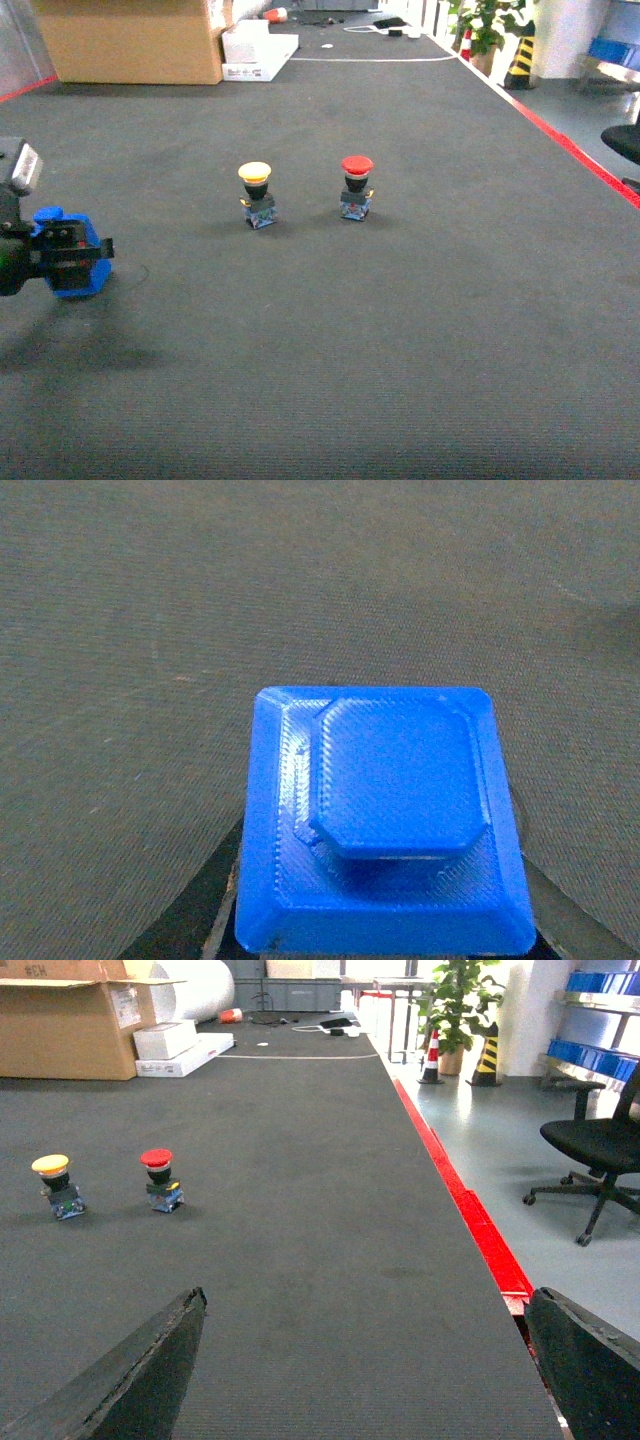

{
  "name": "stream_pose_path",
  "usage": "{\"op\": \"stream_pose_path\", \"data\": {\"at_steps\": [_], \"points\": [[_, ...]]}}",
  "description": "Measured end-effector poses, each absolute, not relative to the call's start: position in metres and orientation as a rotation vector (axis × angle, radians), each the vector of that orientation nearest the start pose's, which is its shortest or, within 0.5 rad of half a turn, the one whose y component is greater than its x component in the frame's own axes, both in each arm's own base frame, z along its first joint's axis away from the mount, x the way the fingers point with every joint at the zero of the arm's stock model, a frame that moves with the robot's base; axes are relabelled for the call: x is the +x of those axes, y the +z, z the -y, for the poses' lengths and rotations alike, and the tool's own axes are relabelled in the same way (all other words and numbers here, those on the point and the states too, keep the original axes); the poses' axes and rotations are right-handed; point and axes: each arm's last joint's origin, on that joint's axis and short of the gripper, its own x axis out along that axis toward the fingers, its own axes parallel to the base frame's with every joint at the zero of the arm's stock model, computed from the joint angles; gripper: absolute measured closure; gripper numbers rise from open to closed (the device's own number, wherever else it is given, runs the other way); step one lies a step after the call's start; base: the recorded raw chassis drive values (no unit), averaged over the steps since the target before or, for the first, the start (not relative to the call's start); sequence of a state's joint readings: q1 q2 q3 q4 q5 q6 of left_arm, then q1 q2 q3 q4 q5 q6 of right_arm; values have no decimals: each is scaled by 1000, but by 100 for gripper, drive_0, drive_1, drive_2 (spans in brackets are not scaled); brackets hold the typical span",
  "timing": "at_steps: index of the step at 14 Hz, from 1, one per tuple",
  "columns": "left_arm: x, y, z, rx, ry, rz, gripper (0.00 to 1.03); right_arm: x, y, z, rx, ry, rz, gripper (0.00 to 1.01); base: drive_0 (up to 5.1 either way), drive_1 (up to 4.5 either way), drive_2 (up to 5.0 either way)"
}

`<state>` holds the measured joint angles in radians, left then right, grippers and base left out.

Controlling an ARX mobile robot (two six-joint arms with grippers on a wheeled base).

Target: Pick blue part to blue bin on bottom shelf

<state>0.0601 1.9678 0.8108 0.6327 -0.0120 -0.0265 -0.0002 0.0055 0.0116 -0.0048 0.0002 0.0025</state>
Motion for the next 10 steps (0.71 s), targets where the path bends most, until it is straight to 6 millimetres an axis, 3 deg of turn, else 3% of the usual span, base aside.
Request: {"op": "stream_pose_path", "data": {"at_steps": [3,5,10], "points": [[291,138,-20,-15,139,-320,60,97,167,0,2,0,1,3,0,0,0],[243,154,-18,-6,147,-316,60,97,167,0,2,0,1,3,0,0,0],[157,202,4,44,175,-139,60,97,167,0,2,0,1,3,0,0,0]]}}
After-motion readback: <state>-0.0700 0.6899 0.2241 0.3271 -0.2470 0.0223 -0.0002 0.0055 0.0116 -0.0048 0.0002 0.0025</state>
